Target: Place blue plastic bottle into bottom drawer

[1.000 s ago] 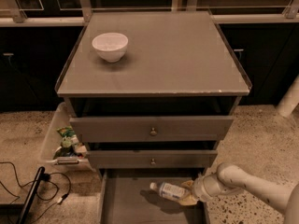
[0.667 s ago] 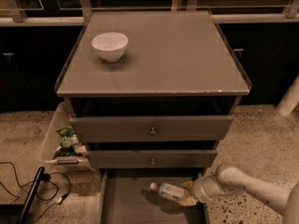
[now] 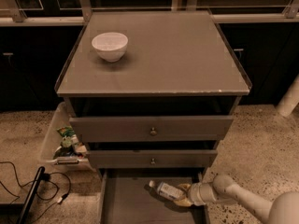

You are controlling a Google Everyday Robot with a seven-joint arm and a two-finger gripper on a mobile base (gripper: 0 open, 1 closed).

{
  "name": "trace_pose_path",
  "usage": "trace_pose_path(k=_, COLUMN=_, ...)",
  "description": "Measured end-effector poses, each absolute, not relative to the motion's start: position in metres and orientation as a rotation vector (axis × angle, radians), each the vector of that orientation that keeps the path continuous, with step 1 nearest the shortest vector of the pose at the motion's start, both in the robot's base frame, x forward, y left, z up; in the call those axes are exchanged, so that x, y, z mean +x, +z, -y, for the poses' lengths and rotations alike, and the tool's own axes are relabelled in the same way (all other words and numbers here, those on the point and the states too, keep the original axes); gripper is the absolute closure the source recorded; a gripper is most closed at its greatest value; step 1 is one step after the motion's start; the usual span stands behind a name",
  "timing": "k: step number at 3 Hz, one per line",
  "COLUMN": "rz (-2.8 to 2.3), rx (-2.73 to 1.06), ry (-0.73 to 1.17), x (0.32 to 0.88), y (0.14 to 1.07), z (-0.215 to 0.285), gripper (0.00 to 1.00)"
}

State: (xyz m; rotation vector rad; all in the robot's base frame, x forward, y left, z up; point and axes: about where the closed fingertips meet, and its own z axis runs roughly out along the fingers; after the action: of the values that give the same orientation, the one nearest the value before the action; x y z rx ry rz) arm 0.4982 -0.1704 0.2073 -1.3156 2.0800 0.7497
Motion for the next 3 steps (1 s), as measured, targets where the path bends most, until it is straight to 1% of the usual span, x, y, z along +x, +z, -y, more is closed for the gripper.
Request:
trace_pose_path(k=1, rz=-2.044, rx=-1.343, ry=0.795, x=0.505, y=0.158, z=0.161, gripper=1.00)
trace_pose_path(k=2, rz=-2.051, rx=-1.322, ry=0.767, x=0.516, y=0.153, z=0.171, gripper=0.81)
trace_pose_path(k=3, rz=-2.051, rx=-1.324, ry=0.770, x=0.515, y=0.153, z=0.170, gripper=0.58)
